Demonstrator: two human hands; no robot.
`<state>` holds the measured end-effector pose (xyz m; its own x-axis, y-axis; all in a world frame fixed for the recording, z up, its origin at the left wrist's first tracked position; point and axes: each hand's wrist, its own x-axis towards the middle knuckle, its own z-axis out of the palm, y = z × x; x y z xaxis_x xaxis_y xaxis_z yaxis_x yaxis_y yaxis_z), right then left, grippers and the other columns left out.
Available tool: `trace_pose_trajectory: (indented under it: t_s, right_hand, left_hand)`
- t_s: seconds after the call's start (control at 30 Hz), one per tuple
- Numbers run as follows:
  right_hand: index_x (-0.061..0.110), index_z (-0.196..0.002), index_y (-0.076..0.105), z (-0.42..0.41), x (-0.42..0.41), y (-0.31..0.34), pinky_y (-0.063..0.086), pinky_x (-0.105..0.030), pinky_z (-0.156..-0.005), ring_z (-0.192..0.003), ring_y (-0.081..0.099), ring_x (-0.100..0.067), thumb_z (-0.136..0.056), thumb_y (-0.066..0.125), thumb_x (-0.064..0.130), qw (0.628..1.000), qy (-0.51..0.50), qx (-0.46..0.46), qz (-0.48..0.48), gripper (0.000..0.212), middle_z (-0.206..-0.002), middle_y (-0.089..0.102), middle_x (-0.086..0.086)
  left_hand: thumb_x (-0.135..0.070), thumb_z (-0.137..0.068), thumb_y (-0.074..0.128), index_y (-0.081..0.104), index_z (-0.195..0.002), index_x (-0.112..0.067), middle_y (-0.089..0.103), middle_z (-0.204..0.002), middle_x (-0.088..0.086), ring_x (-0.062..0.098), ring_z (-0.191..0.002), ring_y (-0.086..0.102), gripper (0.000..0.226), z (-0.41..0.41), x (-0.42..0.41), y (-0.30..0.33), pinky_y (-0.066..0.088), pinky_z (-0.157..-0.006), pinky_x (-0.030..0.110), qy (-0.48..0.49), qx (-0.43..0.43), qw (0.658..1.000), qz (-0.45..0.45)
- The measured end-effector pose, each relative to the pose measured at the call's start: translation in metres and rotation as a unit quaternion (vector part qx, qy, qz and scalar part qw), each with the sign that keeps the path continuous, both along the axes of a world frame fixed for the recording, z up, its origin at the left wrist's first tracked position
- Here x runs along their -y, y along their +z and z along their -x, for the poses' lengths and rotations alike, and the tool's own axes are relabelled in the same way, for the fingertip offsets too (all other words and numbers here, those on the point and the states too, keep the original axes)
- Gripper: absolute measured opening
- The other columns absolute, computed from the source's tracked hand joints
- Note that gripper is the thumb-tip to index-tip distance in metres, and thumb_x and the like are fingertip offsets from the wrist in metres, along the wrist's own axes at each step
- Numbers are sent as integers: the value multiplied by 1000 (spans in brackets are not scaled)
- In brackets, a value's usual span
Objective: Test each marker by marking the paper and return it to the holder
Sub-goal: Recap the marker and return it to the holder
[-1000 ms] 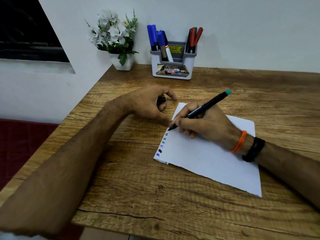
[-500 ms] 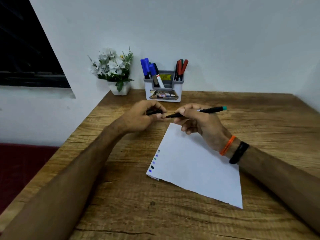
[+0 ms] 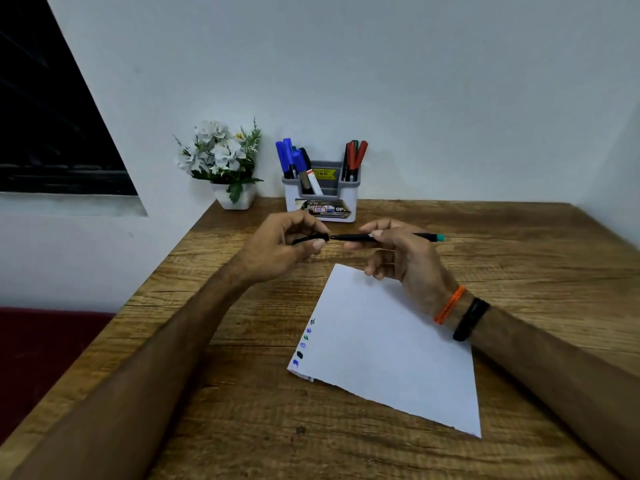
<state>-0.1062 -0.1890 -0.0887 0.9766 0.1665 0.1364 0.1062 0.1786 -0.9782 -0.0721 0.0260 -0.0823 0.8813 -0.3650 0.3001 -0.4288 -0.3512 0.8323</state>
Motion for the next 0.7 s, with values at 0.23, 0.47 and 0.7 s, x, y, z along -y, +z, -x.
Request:
trace_pose_trajectory:
  t_s: [0.23, 0.47, 0.7]
  right_hand:
    - [10, -89, 70, 1, -5, -6, 41, -23, -47, -46, 54, -14, -91, 67, 15, 997, -37, 47, 52, 6, -82, 75, -11]
    - [6, -104, 74, -2, 0, -7, 45, -20, -47, -50, 59, -13, -93, 64, 17, 998, -28, 46, 33, 18, -88, 76, -15]
    - [-3, -92, 70, -7, -1, -10, 36, -16, -42, -44, 46, -5, -92, 65, 14, 981, -71, 143, 111, 18, -62, 61, -4]
  left_hand:
    - [-8, -86, 67, 68, -105, -6, 69, -99, 11, 12, -77, 64, 19, 1, 3, -1, 55, -70, 24, -18, 11, 1000, -7]
    - [-4, -85, 66, 63, -105, 1, 70, -91, 11, 11, -71, 67, 20, 2, 5, 0, 56, -63, 24, -16, -13, 998, 62]
    - [-16, -98, 49, 63, -99, 3, 65, -73, 3, 6, -58, 54, 23, 0, 7, -3, 45, -53, 19, 0, 15, 999, 42]
